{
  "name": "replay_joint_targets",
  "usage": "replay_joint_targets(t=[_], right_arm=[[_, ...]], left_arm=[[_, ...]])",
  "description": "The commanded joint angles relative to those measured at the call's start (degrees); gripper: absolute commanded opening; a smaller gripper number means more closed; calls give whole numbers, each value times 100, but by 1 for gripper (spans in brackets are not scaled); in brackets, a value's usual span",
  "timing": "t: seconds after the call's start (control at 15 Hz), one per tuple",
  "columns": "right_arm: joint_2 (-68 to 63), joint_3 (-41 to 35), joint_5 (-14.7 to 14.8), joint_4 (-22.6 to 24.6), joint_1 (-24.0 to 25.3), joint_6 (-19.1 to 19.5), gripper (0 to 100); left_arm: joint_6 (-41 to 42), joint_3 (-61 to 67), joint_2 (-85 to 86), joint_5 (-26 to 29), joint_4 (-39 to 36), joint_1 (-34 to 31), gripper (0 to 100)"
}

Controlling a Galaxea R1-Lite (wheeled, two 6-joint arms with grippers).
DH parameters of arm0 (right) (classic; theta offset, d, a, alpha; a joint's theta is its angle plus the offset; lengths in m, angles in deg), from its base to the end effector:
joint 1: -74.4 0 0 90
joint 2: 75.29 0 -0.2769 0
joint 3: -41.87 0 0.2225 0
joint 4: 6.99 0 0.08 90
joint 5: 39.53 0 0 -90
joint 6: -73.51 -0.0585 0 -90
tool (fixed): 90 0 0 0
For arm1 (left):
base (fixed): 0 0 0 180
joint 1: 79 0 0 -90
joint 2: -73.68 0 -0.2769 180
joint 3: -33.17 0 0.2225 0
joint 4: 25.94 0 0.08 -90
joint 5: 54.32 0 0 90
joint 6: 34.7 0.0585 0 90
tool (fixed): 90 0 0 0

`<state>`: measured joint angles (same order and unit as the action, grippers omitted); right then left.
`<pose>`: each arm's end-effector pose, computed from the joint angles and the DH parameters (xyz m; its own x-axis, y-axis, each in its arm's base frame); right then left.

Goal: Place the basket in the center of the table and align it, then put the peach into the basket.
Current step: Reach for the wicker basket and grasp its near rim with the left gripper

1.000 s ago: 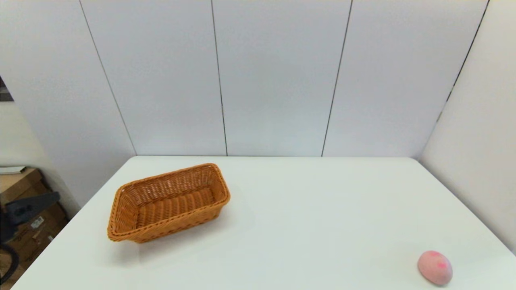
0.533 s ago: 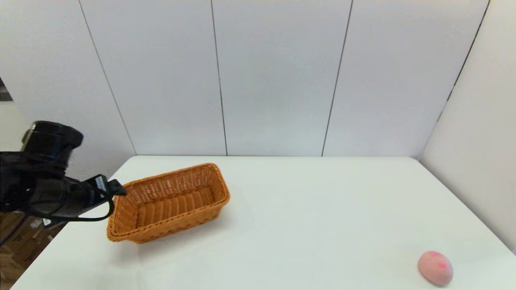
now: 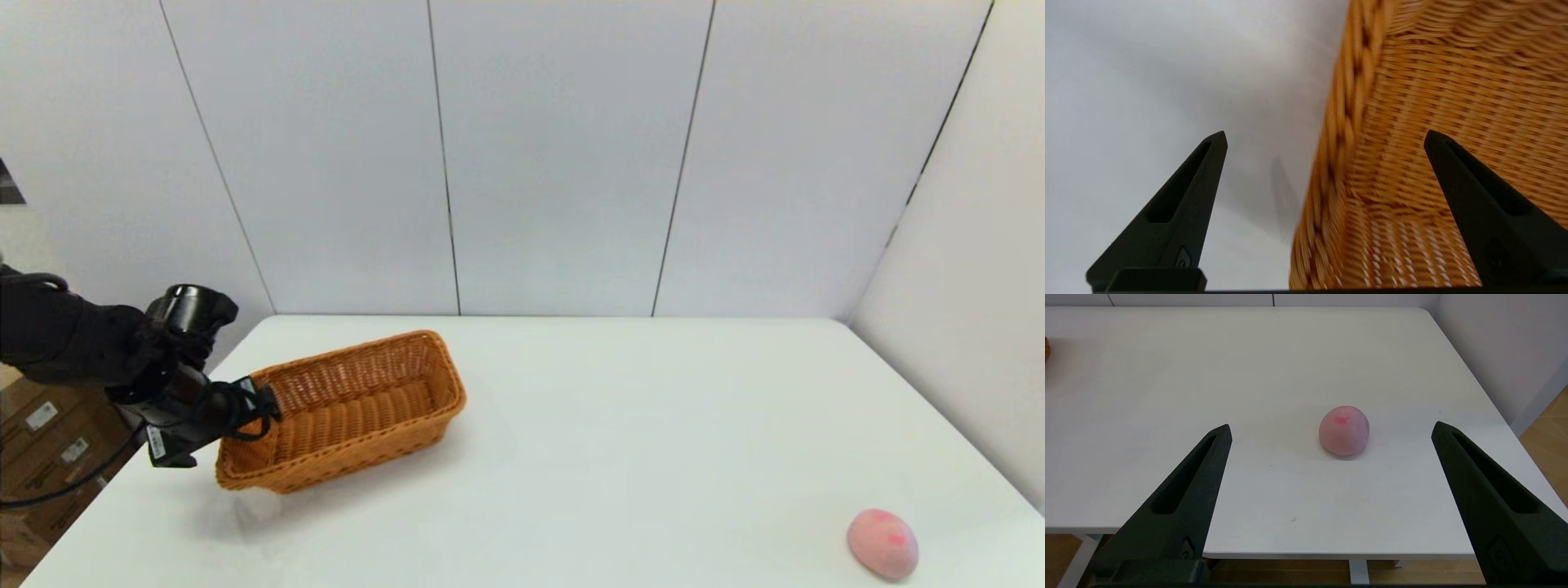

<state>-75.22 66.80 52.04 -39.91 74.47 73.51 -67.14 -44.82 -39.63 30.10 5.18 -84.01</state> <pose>0.0619 -0.0015 0.0746 0.9901 -0.0262 -0.1377 0.0259 0.9997 -0.0038 0.3445 0.0359 -0.0010 0.3878 0.1316 -0.9123 -0.5959 0.7909 -0.1392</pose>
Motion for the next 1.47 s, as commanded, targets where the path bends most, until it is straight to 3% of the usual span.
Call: replay_joint_targets(t=[0.07, 0.13, 0.2, 1.07, 1.33, 1.47], right_arm=[[1, 0, 1, -9, 1, 0, 100], [1, 0, 1, -9, 1, 0, 100], [1, 0, 1, -9, 1, 0, 100], [1, 0, 1, -9, 1, 0, 100], [1, 0, 1, -9, 1, 0, 100], [1, 0, 1, -9, 1, 0, 100]], left_arm=[[62, -398, -763, 145, 14, -132, 100], [62, -433, -815, 207, 14, -132, 100], [62, -459, -824, 260, 23, -132, 0], [71, -538, -798, 901, 154, -132, 0], [53, -600, -481, 1859, 313, -185, 0], [45, -714, -446, 2009, 480, -176, 0]])
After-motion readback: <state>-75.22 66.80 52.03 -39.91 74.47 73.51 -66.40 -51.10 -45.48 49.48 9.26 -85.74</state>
